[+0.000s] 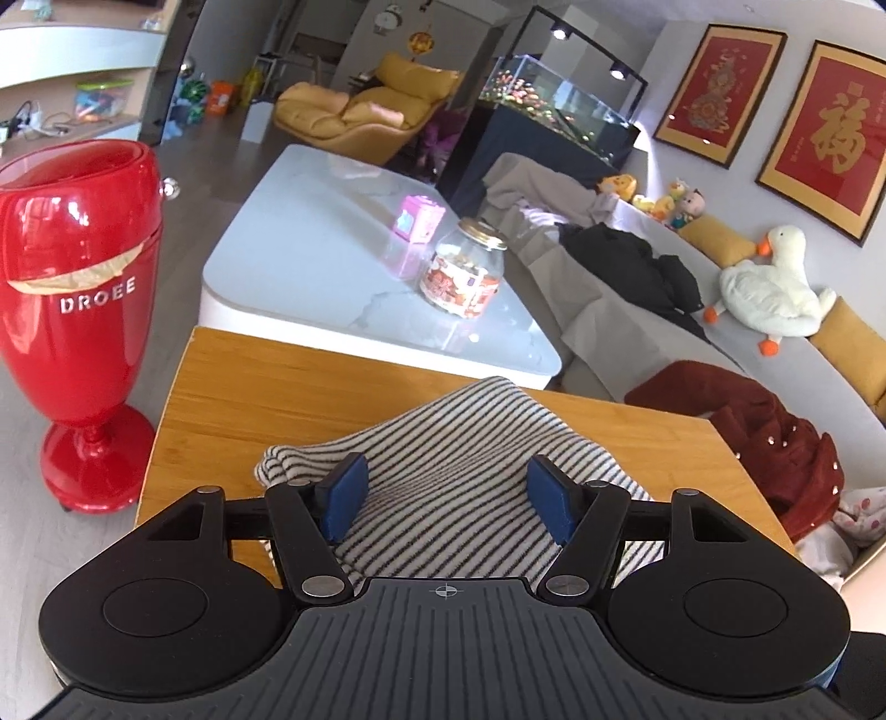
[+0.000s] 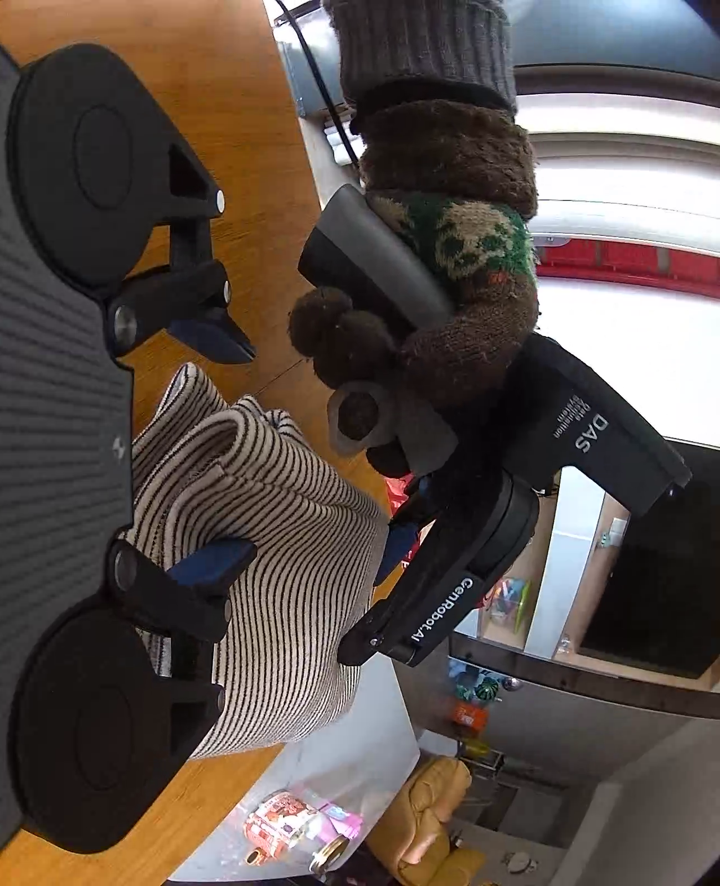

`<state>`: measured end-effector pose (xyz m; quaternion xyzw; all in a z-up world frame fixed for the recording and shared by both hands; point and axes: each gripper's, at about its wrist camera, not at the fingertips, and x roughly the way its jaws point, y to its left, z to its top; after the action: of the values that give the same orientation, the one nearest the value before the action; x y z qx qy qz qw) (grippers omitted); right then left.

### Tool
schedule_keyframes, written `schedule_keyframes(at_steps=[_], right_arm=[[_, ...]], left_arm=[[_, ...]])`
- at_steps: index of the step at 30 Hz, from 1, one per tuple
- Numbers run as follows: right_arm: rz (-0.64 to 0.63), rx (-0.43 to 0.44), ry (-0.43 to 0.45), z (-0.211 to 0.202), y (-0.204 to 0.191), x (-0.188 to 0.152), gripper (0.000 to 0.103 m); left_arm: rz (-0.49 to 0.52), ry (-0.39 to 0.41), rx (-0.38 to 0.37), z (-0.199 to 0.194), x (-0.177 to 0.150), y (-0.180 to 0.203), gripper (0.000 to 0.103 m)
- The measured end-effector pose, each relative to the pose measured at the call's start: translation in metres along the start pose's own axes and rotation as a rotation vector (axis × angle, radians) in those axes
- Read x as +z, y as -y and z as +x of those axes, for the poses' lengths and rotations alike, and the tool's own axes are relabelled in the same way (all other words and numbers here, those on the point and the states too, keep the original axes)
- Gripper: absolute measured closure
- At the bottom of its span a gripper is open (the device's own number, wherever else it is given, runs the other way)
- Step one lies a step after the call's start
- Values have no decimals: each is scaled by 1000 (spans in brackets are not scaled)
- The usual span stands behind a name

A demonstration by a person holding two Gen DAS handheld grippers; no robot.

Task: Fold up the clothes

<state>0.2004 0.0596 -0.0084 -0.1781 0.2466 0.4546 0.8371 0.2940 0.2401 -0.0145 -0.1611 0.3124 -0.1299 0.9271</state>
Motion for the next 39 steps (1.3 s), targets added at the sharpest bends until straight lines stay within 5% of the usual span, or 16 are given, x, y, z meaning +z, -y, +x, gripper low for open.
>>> schedule_keyframes(at_steps=[6,13,15,17,21,24,27,36,39], right_arm=[[267,7,95,-64,62,-12,15],[645,25,67,-42,136,-57,14],[705,53,53,-27,141,-70,19],[747,110,53,-16,141,-78,35],[675,77,110,-27,128,-71,55],[582,-3,79,-32,120,-55,56],[531,-72,1,-19,118,-59,55],[521,-31,-1,-29,113,-59,51],[565,-16,73,-46,124,-51,35]], left_arm=[[-25,60,70,-61,-19,18,10],[-154,-67,-93,-79,-70,32,11],[-126,-91,-68,-69,-76,34,18],[-74,-104,-52,-60,-79,34,23],[-44,-92,-29,-53,-72,25,35],[-84,-78,-23,-43,-67,14,36],[-75,-65,-15,-41,-69,19,35],[-47,-65,18,-47,-80,25,35],[-44,-64,15,-48,-82,24,35]])
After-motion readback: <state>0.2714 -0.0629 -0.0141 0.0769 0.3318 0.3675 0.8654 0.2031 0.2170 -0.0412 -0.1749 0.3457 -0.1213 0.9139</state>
